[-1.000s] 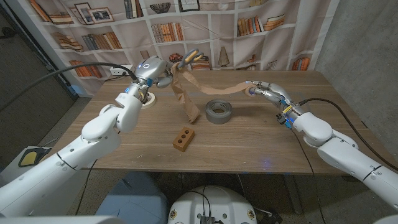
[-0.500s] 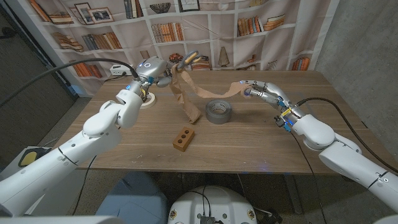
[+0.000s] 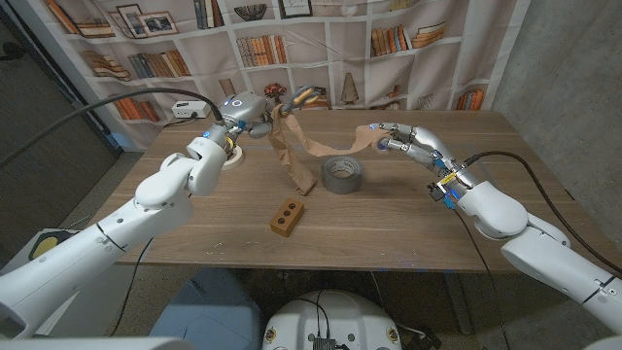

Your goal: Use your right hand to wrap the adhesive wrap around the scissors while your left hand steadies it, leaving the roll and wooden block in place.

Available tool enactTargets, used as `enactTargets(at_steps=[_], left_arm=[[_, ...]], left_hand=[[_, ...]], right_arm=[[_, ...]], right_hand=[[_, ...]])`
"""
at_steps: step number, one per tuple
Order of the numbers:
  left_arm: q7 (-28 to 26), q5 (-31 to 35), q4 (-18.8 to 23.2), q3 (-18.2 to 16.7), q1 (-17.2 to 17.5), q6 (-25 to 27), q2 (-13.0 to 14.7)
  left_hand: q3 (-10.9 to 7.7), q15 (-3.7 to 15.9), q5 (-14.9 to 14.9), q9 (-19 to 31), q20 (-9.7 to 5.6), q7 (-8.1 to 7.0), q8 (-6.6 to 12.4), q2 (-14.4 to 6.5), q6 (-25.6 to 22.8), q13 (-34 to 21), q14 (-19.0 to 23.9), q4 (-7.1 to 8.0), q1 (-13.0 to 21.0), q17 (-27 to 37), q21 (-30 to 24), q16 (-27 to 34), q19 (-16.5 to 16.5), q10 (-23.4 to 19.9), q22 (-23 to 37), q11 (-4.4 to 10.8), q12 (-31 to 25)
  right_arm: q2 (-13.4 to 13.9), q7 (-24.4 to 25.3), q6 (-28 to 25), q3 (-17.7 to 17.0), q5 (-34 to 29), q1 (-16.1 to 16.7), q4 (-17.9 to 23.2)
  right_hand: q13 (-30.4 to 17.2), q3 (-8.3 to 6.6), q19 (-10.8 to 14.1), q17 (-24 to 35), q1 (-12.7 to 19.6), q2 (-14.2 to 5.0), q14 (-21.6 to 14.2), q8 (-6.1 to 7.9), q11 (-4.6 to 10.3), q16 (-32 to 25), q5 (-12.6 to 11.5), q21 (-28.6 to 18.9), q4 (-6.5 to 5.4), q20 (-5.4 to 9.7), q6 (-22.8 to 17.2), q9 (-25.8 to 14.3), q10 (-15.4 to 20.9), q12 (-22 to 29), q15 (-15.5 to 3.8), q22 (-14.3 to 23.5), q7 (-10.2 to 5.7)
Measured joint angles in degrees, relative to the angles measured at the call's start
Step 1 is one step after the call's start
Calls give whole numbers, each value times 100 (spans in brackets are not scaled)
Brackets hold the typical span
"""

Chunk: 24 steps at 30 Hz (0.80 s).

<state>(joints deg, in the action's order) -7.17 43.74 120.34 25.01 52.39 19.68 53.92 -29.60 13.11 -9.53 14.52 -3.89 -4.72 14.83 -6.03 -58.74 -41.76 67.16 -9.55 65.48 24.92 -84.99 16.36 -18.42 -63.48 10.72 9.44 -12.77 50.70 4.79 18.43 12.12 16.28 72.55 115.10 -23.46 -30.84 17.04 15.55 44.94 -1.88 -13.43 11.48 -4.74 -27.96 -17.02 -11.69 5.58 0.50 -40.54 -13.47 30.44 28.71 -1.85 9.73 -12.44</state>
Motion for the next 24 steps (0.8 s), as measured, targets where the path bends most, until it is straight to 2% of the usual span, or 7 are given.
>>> enactTargets(at_steps=[7, 9, 20, 24], left_arm=[[57, 25, -88, 192, -174, -38, -26], [231, 119, -131, 265, -242, -184, -56], [405, 254, -358, 641, -600, -350, -255], [596, 381, -464, 766, -729, -575, -332]], left_hand=[[0, 0, 1, -1, 0, 0, -11, 0, 0, -7, 0, 0, 0, 23, 0, -16, 0, 1, -8, -1, 5], [0, 0, 1, -1, 0, 0, -11, 0, 1, -7, 0, 0, 0, 23, 0, -17, 0, 1, -7, -1, 6], [0, 0, 5, -3, 0, 0, -30, 0, 1, -6, 0, 0, 0, 22, 0, -18, 0, 3, -7, -3, 8], [0, 0, 6, -4, 0, 0, -31, 0, 2, -6, 0, 0, 0, 21, 0, -18, 0, 3, -7, -3, 22]], right_arm=[[-9, -17, 87, -41, -116, 43, 59], [-41, -39, 116, -140, -155, 119, 215], [-70, -179, 228, -204, -290, 91, 318], [-97, -245, 267, -278, -343, 25, 419]], right_hand=[[0, 0, 0, 0, -1, -1, 0, 20, -14, 0, 0, 0, 0, 0, 0, 1, 15, 0, 0, 0, 0], [0, 0, 0, 0, -1, -1, 0, 20, -14, 0, 0, 0, 0, 0, 0, 1, 15, 0, 0, 0, 0], [0, 0, 0, 0, -6, -6, -1, 18, -14, 0, 0, 0, 0, 0, 0, 4, 14, -4, 0, 0, 0], [0, 0, 0, 0, -6, -6, -1, 17, -13, 0, 0, 0, 0, 0, 0, 5, 14, -20, 0, 0, 0]])
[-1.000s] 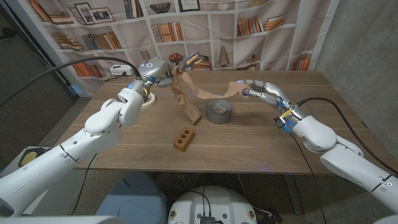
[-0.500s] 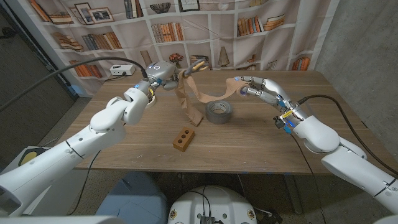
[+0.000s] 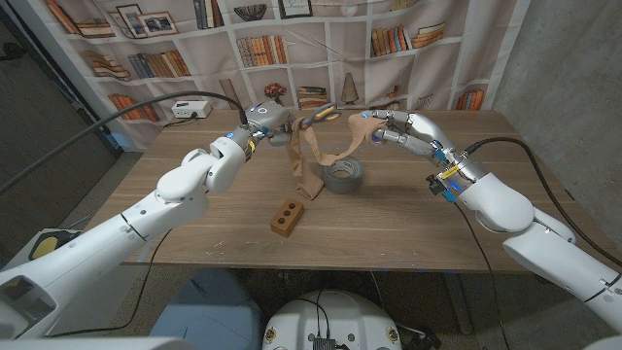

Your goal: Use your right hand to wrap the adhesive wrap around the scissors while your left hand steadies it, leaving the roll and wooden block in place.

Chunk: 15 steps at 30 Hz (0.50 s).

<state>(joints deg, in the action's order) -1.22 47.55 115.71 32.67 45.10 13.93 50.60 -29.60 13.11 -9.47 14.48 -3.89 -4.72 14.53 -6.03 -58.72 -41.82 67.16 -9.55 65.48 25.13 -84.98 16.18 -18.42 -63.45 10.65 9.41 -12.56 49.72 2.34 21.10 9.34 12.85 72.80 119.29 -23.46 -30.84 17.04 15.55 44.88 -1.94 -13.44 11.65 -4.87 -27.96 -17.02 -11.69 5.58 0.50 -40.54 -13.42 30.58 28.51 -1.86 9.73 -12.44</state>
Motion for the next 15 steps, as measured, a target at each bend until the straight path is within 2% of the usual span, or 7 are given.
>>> enactTargets(at_steps=[15], left_arm=[[223, 181, -282, 320, -332, -303, -254]], left_hand=[[0, 0, 0, 5, 0, 0, -1, 0, 1, -25, 0, 0, 0, -3, -23, 0, 0, 1, 1, -1, 9]], right_arm=[[-17, -158, 11, -101, -77, -6, 202]], right_hand=[[0, 0, 0, 0, 1, 0, -2, -14, 1, 0, 0, 0, 0, 0, 0, -5, 0, -23, 1, 0, 0]])
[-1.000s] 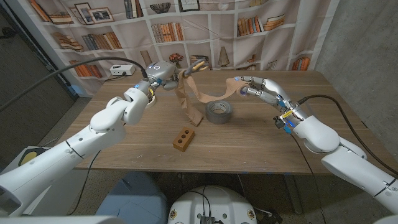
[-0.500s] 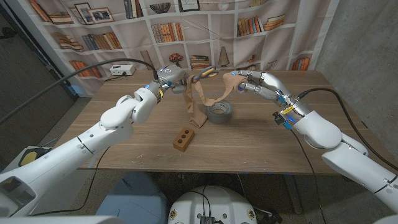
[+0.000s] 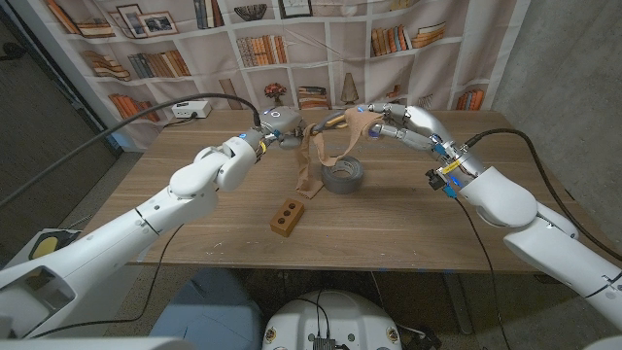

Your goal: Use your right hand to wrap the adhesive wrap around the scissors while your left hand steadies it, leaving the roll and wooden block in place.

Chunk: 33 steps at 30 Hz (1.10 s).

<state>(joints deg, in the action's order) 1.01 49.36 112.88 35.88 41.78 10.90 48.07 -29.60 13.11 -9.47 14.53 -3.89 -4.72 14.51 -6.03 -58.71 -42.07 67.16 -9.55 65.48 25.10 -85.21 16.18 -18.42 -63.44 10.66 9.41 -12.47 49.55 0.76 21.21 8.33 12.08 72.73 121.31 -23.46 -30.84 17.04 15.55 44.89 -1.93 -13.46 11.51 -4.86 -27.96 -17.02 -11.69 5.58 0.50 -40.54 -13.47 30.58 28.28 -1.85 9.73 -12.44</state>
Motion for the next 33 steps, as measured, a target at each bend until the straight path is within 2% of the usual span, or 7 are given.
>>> enactTargets(at_steps=[15, 33], left_arm=[[26, 146, -320, 264, -255, -248, -251], [-189, 228, -598, 407, -400, -832, -212]], left_hand=[[0, 0, 0, -1, 0, -8, -17, 7, 9, -2, 0, 0, 7, 30, 0, 0, 0, 1, 1, 0, -4], [0, 0, 1, 27, 0, 1, -9, 7, 19, 2, 0, 0, 7, 28, 0, -5, 0, 1, 1, -1, -4]], right_arm=[[-33, -45, -105, -129, -91, 56, 233], [-237, 140, -430, 39, -442, -113, 487]], right_hand=[[0, 0, -31, 0, 1, 1, -20, 19, 3, 0, 29, 26, 0, -31, 0, 2, 1, 11, 2, 0, 0], [0, 0, -31, 0, 9, 9, -32, 18, 19, 0, 25, 22, 0, -31, -5, 2, 17, 11, 8, 0, -5]])
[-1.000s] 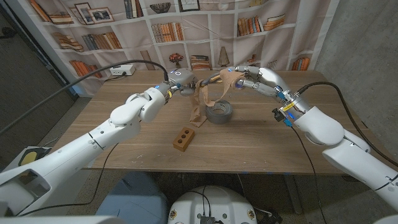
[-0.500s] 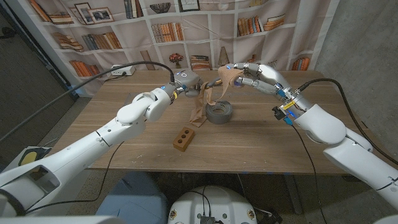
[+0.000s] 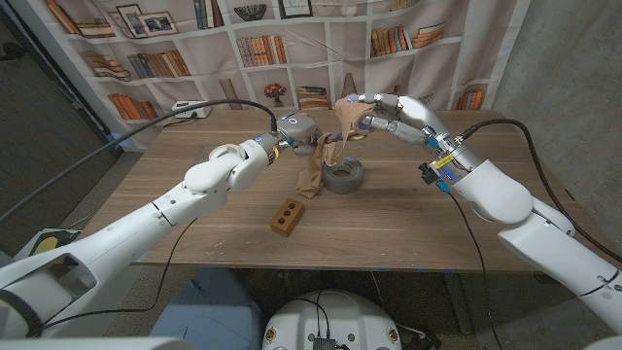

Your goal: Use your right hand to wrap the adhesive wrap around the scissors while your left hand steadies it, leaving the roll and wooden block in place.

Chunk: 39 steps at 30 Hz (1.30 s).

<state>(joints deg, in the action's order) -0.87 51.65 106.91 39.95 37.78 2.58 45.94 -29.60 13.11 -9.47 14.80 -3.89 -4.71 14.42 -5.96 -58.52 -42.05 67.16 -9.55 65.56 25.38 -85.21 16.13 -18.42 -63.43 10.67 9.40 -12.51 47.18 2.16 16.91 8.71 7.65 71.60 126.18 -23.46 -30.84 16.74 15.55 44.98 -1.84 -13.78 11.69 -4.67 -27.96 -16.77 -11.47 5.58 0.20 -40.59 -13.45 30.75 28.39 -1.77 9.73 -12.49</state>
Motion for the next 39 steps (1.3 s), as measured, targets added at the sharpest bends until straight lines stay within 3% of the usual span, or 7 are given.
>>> enactTargets(at_steps=[20, 39], left_arm=[[-90, 78, 113, -64, 211, -438, 208], [-252, 158, 460, -277, 592, -543, 342]], left_hand=[[0, 0, 0, -1, 0, -22, -2, 2, -21, -1, 0, 0, -2, 0, 0, -17, 0, -6, 0, 6, 10], [0, 0, 0, -4, 0, -21, -7, 27, -21, -1, 0, 0, -27, 1, 0, -18, 0, -24, 0, 24, 10]], right_arm=[[-44, -38, -341, 231, -115, -497, 78], [-14, -281, -755, 501, 335, -1189, -377]], right_hand=[[0, 0, 0, 0, 24, 23, 22, -21, 8, 0, -2, 0, 0, 0, -10, -29, -8, -3, -11, 0, -9], [0, 0, 0, 0, 42, 11, 3, -1, 9, 0, -2, -1, 0, 0, -46, -24, -8, -29, -14, 0, 12]])
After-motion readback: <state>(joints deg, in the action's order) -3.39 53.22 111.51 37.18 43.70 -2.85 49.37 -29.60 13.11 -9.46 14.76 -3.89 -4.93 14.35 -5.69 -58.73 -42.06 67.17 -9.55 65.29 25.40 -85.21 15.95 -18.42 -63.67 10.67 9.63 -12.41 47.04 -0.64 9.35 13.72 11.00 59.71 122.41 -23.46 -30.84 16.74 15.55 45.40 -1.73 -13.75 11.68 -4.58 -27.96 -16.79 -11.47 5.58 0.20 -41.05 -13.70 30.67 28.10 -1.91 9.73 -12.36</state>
